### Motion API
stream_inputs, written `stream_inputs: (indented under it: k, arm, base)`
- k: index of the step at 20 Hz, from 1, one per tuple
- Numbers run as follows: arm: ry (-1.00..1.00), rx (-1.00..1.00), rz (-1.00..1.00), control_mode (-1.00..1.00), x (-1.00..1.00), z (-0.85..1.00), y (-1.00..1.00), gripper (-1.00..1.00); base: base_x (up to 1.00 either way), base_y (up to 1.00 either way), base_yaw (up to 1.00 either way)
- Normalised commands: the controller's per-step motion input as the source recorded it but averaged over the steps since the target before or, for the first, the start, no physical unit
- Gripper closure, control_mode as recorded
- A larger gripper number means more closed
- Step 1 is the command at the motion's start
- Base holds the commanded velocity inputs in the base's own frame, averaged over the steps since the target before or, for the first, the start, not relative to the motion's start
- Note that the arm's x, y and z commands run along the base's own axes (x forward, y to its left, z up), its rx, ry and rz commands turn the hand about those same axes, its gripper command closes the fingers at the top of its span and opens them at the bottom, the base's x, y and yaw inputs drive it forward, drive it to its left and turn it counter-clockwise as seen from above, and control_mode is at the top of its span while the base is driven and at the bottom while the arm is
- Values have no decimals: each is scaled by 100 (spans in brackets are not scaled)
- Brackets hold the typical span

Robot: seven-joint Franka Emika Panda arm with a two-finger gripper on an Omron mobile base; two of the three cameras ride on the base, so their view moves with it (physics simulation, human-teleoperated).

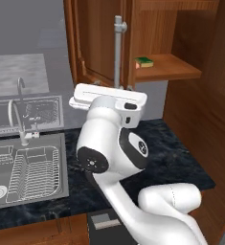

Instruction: Pick up the sponge and bar soap from the sink, and place them back in the cabinet, and close the cabinet doors.

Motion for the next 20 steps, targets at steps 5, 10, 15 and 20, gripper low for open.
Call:
stream_inputs:
  k: [5, 10, 15, 20]
  arm:
    - [-1, 0, -3, -100, 44, 0, -41, -100]
    - [0, 0, 0, -100, 40, 0, -38, -100]
    - [-1, 0, 0, -100, 36, -2, -34, -100]
    - [-1, 0, 0, -100, 41, -4, -25, -100]
  base:
    - [0, 0, 0]
    - [0, 0, 0]
    - [0, 0, 0]
    - [0, 0, 0]
